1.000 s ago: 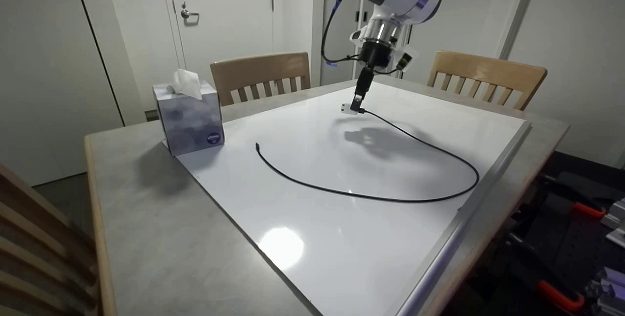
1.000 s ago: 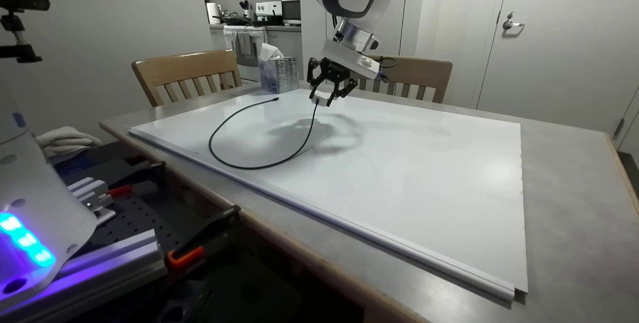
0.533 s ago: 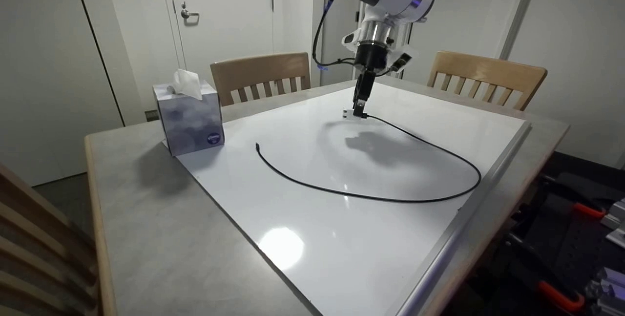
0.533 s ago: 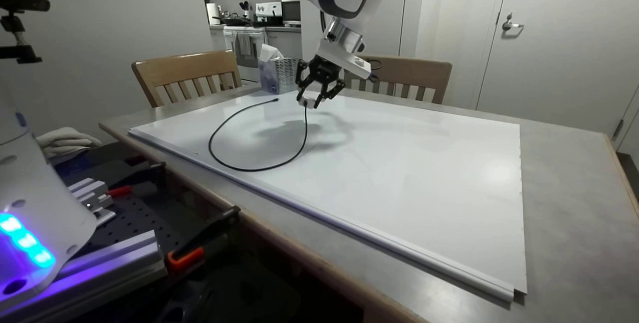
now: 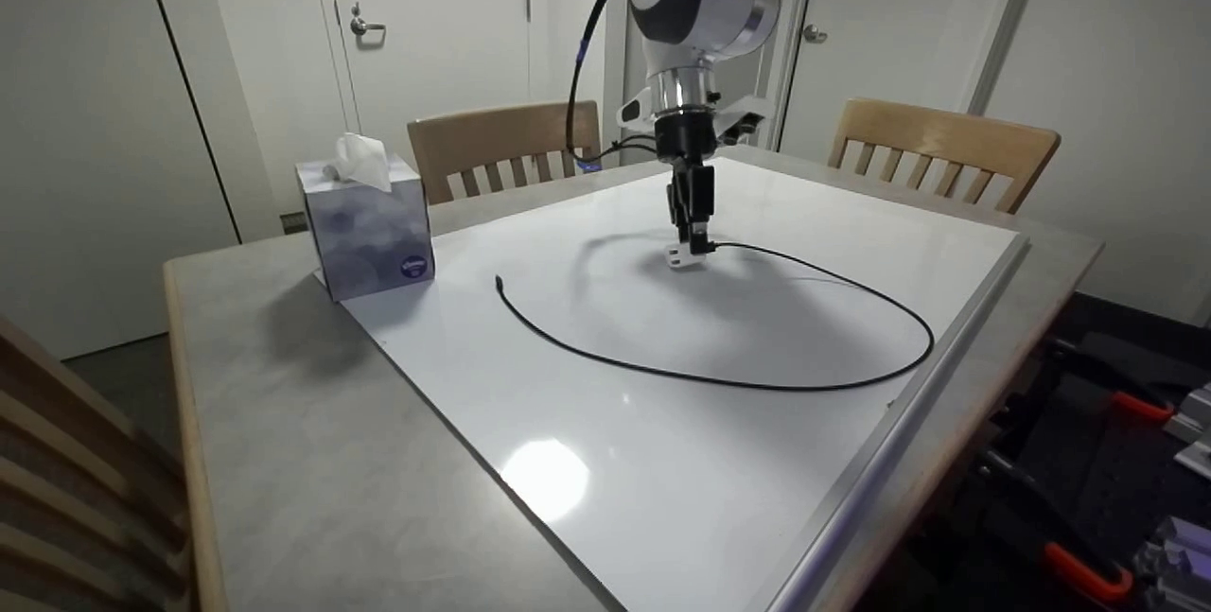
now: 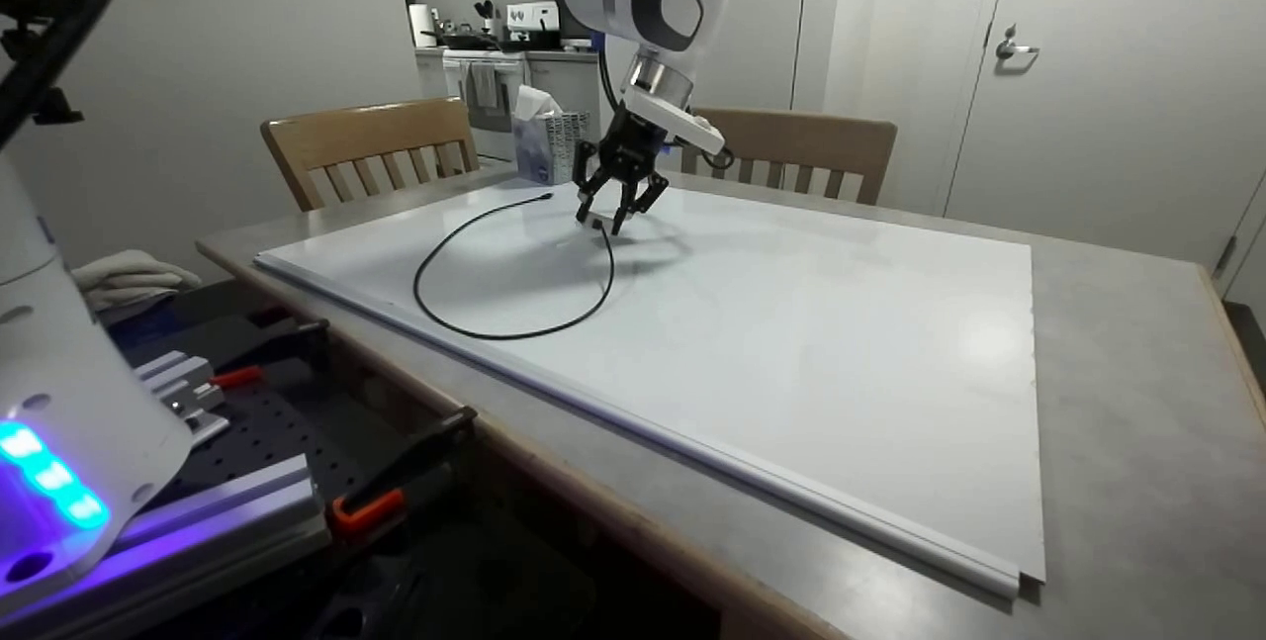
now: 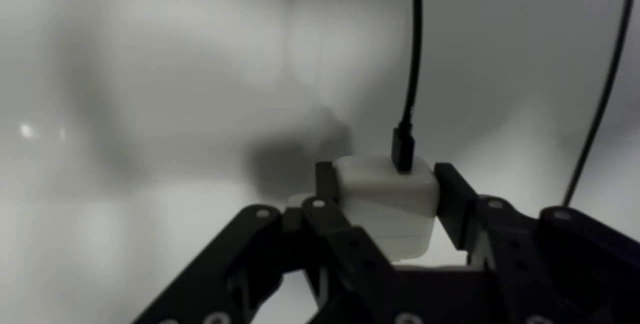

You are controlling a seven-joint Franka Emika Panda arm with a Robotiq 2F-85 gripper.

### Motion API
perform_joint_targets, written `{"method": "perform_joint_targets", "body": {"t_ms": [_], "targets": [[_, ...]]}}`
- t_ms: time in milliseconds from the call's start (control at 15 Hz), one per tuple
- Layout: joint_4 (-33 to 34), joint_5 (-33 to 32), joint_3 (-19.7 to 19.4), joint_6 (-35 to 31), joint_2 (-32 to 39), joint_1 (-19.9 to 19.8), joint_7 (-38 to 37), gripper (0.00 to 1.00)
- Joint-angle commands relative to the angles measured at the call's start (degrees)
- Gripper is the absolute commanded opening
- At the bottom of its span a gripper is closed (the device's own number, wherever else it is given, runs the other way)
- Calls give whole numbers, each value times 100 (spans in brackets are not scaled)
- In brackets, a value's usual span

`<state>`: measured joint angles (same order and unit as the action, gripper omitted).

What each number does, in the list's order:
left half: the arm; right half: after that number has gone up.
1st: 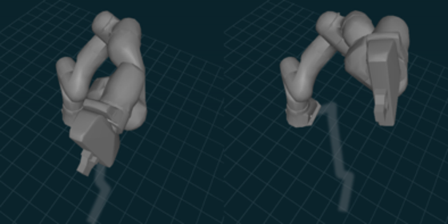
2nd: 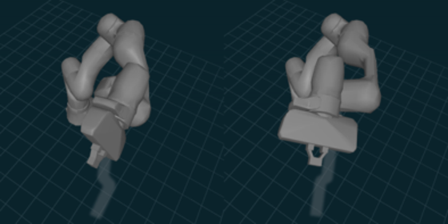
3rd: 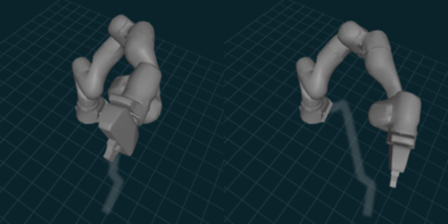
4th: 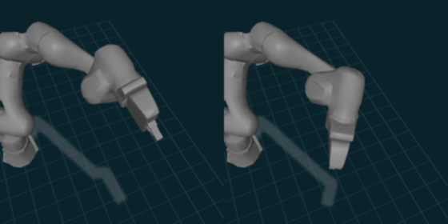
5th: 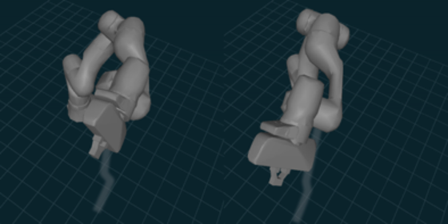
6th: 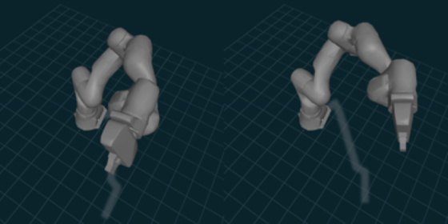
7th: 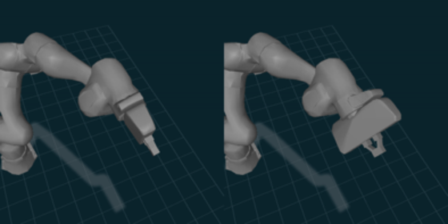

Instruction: Coil the charger on the table

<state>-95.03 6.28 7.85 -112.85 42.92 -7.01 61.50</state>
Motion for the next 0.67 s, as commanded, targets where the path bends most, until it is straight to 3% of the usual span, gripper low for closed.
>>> {"method": "perform_joint_targets", "body": {"t_ms": [0, 333, 600], "targets": [[386, -404, -278, -314, 249, 322, -616, 26], [183, -565, -452, -1272, 44, 379, -1826, 26], [299, -697, -380, -1876, 194, 318, -2255, 26]]}}
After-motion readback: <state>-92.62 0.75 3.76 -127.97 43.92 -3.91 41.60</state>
